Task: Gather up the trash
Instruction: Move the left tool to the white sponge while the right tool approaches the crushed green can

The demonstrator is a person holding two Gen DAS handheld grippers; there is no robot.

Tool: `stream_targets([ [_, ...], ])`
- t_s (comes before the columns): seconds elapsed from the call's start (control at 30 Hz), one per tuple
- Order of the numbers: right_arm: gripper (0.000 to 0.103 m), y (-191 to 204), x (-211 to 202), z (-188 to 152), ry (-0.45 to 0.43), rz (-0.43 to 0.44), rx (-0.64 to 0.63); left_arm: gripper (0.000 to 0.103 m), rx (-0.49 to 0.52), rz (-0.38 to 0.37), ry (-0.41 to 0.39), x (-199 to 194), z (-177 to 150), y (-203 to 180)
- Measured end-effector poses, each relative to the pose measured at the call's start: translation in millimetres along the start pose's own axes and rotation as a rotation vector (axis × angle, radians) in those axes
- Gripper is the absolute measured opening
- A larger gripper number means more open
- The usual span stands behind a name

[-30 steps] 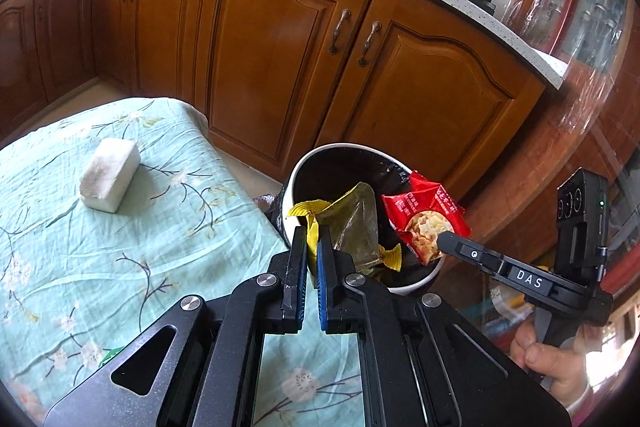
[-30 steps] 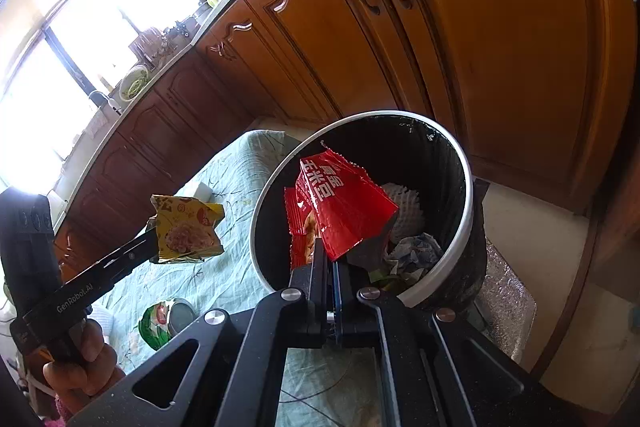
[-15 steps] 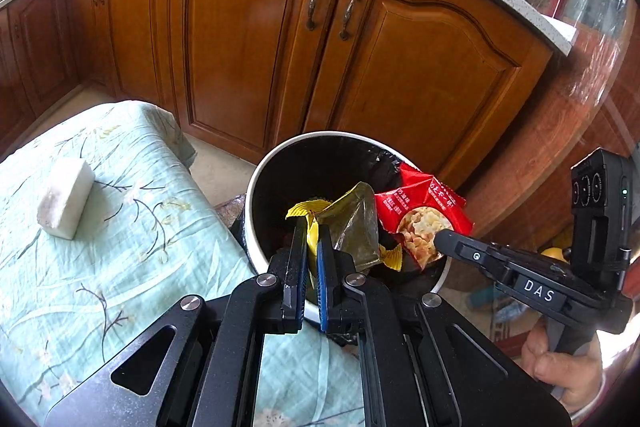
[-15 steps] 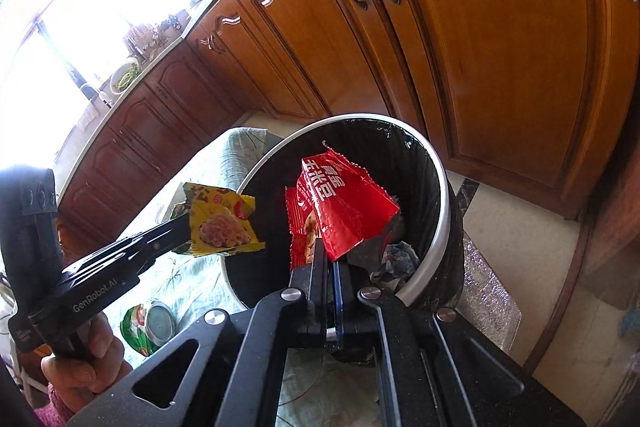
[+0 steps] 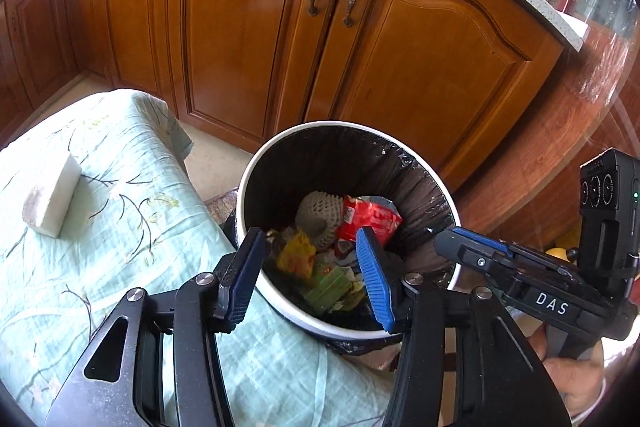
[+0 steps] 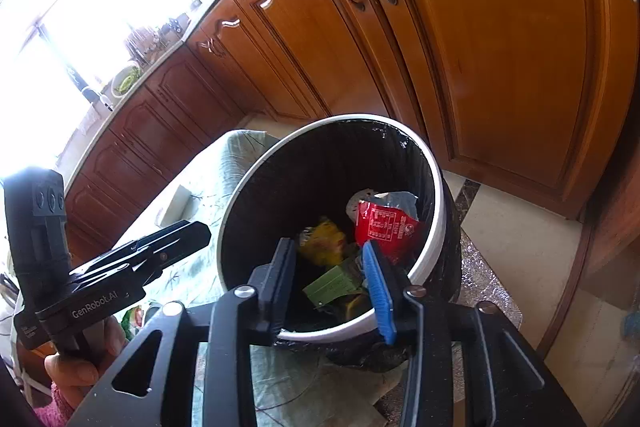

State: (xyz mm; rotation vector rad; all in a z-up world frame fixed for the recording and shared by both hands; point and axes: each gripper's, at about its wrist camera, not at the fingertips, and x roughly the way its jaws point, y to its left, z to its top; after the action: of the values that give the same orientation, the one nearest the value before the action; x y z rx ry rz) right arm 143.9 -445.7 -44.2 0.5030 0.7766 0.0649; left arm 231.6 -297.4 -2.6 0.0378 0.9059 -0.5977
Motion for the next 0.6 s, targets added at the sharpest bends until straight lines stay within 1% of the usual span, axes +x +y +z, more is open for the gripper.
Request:
stream_targets([
  [0.03, 0.047, 1.6, -2.7, -2.1, -0.013, 0.006, -0.002, 0.048, -0.004, -0.002, -0.004, -3.0, -2.2, 2.2],
  [0.07, 0.053, 3.0, -5.1, -4.5, -0.024, 0.009, -0.002, 0.048, -0.008, -0.001, -0.009, -6.7, -5.8, 4.6],
  [0.1, 0.061, 4.7, -8.1, -8.3, -0.036, 0.016, -0.002, 0.048, -0.015, 0.001, -0.016, -11.4, -8.9, 7.4],
  [0.17, 0.071, 9.2, -12.5, -15.3, -0.055, 0.035, 0.005, 0.048, -0.029, 0.000, -0.028, -20.1, -14.8, 13.8],
  [0.23, 0.072, 15.6, -15.3, -23.4, -0.066, 0.049, 0.003, 0.049, -0.048, 0.001, -0.042, -31.4, -23.3, 22.3],
  [0.37, 0.072, 31.5, -15.2, -34.8, -0.061, 0.078, 0.001, 0.049, -0.085, 0.005, -0.067, -53.6, -37.8, 39.8],
  [0.6, 0.072, 64.5, -5.7, -59.8, -0.025, 0.122, -0.026, 0.049, -0.143, 0.049, -0.120, -91.7, -61.3, 72.3],
])
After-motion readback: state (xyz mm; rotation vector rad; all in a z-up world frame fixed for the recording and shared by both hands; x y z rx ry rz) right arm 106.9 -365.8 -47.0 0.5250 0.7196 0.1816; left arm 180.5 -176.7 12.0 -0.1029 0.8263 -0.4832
